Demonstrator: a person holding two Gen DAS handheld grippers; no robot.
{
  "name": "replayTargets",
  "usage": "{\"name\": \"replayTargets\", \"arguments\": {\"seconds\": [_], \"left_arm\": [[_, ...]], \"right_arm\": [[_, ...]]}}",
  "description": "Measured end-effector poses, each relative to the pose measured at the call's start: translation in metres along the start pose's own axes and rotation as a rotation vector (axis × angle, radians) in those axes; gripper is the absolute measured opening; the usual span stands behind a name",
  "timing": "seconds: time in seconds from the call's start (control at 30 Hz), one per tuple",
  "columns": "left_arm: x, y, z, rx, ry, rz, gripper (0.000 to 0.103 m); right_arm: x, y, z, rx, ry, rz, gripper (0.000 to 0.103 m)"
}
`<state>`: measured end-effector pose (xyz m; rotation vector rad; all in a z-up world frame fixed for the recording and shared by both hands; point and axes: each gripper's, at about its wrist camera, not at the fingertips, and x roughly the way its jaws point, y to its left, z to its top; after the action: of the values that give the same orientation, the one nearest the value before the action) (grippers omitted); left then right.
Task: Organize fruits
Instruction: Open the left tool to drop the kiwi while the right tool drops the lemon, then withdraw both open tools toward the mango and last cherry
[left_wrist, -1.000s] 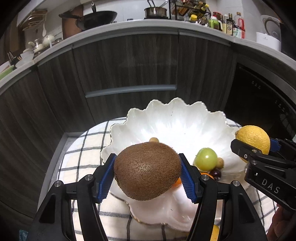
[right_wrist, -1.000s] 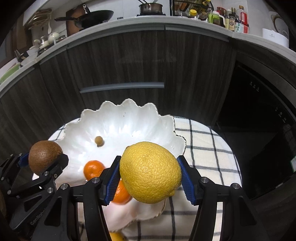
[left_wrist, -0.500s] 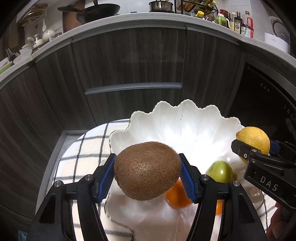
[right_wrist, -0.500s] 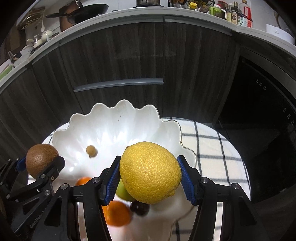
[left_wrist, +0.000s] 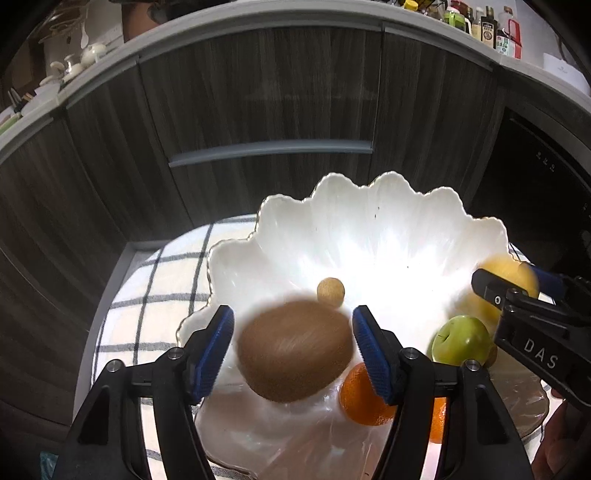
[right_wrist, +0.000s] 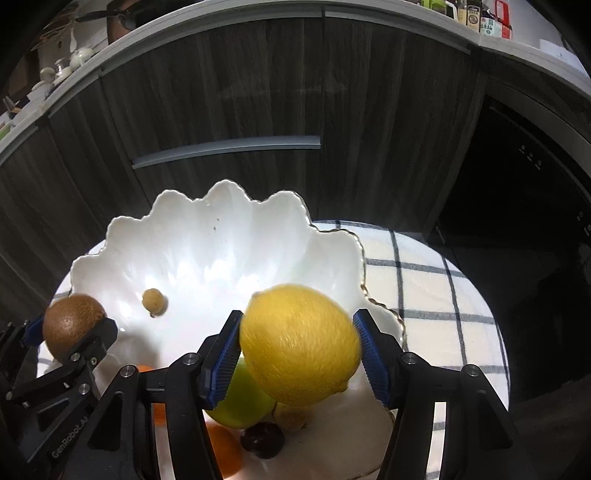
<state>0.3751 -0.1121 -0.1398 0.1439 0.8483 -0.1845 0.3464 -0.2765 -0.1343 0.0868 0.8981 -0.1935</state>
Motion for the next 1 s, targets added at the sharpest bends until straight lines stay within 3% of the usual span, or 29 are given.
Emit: {"name": "replayTargets", "arguments": {"seconds": [0.03, 0.13, 0.57, 0.83, 1.0], "left_arm": [[-0.003, -0.001, 0.001, 0.004, -0.014, 0.007, 0.081], [-0.011, 0.000, 0.004, 0.005, -0.041, 0.023, 0.085], [-0.066, 0.009, 0.005, -0.019, -0.143, 0.038, 0.099], [-0.117, 0.000, -0.018, 0.014, -0.217, 0.075, 0.101], [-0.143, 0.000, -0.043, 0.016, -0.225, 0.094, 0.102]], "right_arm": [[-0.004, 0.000, 0.000, -0.003, -0.017, -0.012, 0.079], [-0.015, -0.001, 0.003, 0.001, -0.050, -0.030, 0.087], [-0.067, -0.006, 0.001, 0.043, -0.132, -0.087, 0.092], [-0.113, -0.011, -0.028, 0.048, -0.168, -0.087, 0.092], [-0.134, -0.012, -0.053, 0.058, -0.162, -0.072, 0.092]]}}
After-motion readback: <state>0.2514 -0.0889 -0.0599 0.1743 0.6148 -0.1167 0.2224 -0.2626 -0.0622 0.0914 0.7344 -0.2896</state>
